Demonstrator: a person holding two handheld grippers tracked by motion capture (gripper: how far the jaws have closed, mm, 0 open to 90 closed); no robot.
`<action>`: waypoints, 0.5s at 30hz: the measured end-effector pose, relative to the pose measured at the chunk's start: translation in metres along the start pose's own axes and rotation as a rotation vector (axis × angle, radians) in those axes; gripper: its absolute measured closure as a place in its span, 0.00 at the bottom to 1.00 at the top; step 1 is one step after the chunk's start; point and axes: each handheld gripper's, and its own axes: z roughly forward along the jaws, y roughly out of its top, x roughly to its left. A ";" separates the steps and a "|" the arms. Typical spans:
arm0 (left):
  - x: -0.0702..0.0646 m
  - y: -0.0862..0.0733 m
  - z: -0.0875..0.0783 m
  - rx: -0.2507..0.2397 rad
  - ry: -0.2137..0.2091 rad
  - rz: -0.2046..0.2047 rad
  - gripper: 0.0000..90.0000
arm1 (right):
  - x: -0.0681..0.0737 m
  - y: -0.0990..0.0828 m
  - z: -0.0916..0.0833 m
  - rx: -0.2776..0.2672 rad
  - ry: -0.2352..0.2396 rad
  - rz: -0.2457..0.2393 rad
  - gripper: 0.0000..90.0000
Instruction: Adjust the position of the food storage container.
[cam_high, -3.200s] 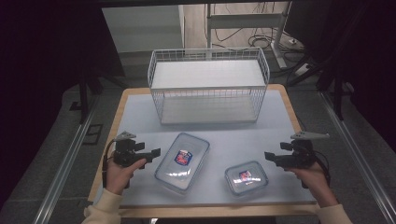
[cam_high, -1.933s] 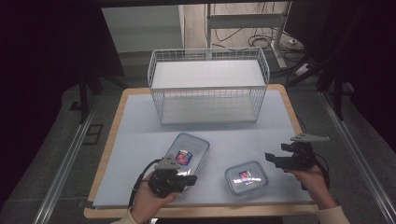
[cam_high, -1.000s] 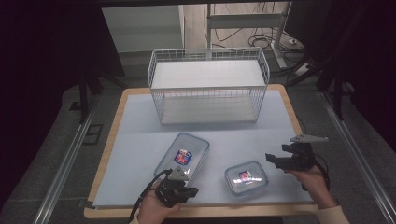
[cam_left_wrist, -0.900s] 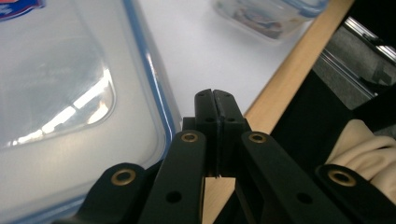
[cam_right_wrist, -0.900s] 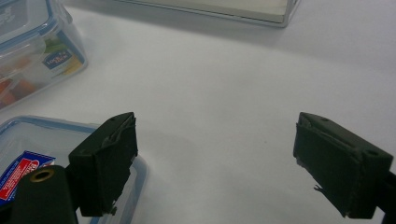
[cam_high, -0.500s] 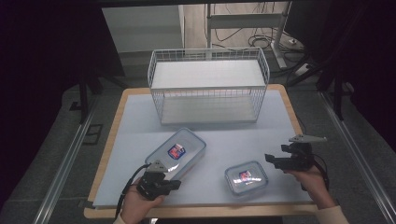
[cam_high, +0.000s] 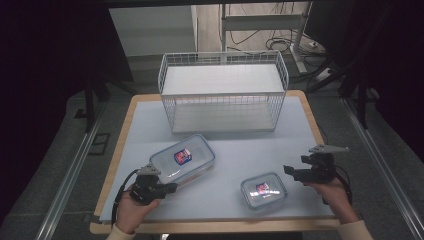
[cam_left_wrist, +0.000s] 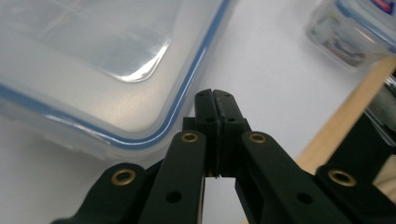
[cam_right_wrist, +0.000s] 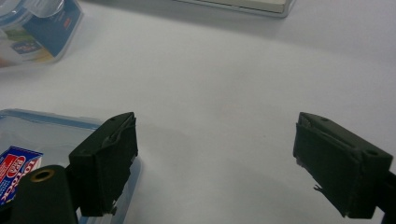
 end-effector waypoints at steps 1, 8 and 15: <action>0.002 0.000 -0.001 -0.003 0.006 -0.003 1.00 | 0.000 0.000 0.000 0.001 -0.001 -0.001 0.15; 0.016 0.000 -0.006 -0.022 0.031 -0.028 1.00 | 0.000 0.000 0.001 0.006 -0.001 0.000 0.15; 0.024 -0.002 -0.009 -0.039 0.041 -0.049 1.00 | 0.000 -0.001 0.002 0.009 -0.003 -0.001 0.15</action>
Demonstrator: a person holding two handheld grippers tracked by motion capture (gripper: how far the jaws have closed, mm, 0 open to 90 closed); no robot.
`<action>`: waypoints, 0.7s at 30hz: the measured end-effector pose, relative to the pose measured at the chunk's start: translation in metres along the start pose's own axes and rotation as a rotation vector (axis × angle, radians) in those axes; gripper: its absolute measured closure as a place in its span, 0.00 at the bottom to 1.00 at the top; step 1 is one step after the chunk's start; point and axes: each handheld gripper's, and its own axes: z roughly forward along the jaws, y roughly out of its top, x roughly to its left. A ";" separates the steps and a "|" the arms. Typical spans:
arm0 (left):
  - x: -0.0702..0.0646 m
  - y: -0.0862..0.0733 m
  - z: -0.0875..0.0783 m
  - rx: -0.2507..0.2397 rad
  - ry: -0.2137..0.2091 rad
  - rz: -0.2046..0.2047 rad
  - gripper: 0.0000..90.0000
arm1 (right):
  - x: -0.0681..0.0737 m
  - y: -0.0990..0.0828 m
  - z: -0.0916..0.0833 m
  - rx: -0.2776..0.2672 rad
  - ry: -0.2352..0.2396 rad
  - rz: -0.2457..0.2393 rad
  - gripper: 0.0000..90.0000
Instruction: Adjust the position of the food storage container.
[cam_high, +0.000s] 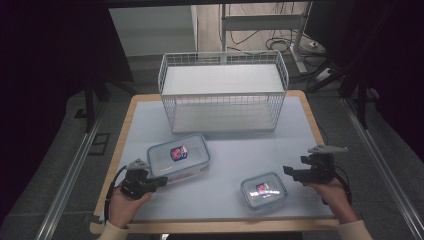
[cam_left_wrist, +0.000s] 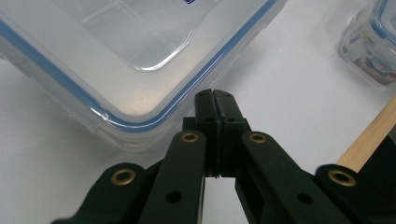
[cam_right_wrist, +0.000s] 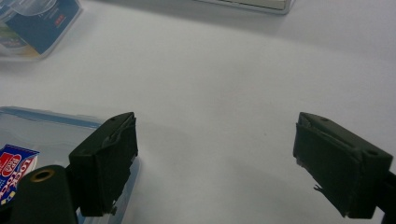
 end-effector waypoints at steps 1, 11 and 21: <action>0.000 0.000 -0.001 -0.001 -0.001 -0.001 1.00 | 0.000 0.000 0.000 0.000 0.000 0.000 0.15; 0.002 -0.002 -0.020 -0.055 -0.028 -0.033 1.00 | -0.001 0.000 -0.001 -0.002 -0.003 0.002 0.15; 0.037 0.000 -0.050 -0.127 0.096 -0.111 1.00 | -0.001 -0.001 0.000 0.002 -0.005 0.003 0.15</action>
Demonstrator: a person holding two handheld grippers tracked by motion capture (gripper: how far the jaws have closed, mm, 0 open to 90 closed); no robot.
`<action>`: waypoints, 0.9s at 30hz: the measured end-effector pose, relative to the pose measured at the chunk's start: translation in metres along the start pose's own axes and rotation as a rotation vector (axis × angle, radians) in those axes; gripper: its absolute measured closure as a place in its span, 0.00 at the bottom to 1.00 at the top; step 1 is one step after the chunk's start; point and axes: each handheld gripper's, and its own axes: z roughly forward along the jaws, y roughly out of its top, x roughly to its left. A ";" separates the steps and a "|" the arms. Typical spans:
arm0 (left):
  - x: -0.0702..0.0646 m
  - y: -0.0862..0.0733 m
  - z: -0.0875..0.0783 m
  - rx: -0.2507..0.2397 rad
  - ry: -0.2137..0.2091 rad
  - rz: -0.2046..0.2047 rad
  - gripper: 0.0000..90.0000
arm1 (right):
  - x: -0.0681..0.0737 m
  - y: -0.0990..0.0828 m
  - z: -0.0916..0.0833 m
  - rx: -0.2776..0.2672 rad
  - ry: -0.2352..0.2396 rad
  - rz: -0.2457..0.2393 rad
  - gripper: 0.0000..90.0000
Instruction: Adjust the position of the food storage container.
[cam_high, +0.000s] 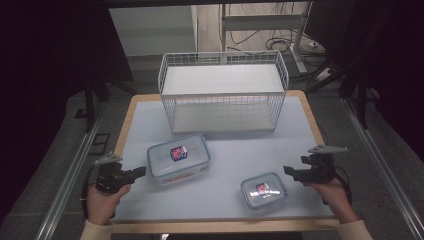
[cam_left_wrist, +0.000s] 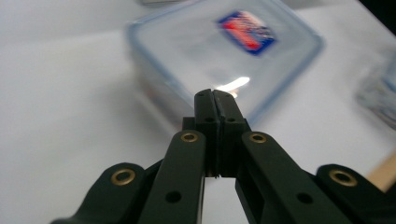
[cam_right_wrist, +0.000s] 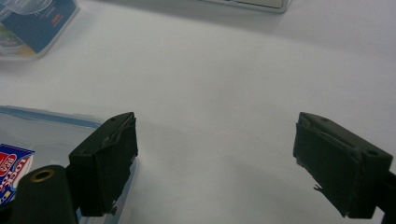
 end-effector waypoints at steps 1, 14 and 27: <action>0.006 -0.001 0.001 0.001 0.007 -0.015 1.00 | 0.000 0.000 0.000 0.000 0.000 -0.001 0.15; 0.040 -0.005 0.029 0.079 0.004 -0.101 1.00 | 0.001 0.001 0.000 -0.001 -0.003 -0.002 0.15; 0.033 0.001 0.050 0.121 -0.013 -0.080 1.00 | 0.003 0.001 0.001 0.003 -0.008 -0.011 0.15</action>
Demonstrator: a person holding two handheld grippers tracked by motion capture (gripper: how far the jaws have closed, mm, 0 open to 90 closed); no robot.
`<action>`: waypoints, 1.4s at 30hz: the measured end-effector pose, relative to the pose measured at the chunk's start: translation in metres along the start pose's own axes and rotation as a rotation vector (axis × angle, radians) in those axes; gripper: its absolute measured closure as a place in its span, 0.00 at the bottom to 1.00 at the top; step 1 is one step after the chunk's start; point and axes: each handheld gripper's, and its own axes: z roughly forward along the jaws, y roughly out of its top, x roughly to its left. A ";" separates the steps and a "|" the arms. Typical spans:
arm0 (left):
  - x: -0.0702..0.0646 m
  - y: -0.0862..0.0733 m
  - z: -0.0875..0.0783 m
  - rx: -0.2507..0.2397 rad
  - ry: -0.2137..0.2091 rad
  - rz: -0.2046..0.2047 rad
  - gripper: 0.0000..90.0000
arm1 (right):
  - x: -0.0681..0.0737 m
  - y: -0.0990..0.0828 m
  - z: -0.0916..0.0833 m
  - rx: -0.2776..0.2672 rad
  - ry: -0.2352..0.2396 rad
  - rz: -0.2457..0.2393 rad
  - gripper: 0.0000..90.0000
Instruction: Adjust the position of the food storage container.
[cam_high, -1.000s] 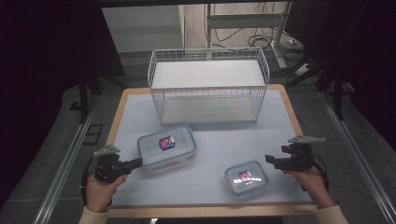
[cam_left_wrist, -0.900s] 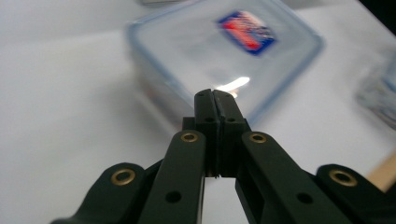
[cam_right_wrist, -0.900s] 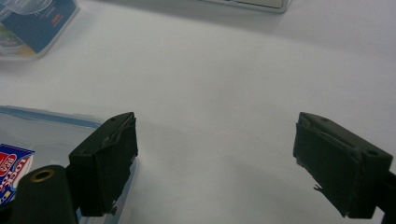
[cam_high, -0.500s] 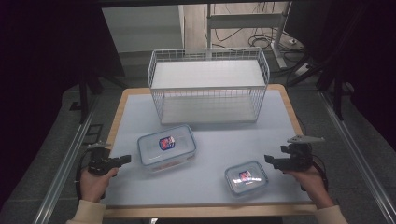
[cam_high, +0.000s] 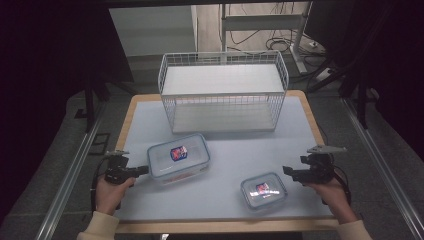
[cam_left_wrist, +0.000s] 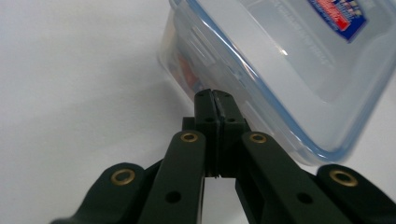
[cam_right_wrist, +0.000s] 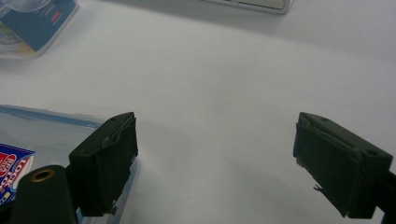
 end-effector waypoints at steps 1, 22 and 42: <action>0.000 0.000 0.001 0.000 0.000 -0.003 1.00 | 0.000 0.000 0.000 0.000 0.000 0.000 0.15; 0.006 0.014 0.015 -0.002 0.004 -0.026 1.00 | 0.001 0.002 -0.002 -0.010 -0.005 -0.003 0.16; -0.015 0.044 0.049 0.021 -0.018 0.020 1.00 | -0.001 0.001 -0.002 -0.009 -0.006 -0.001 0.16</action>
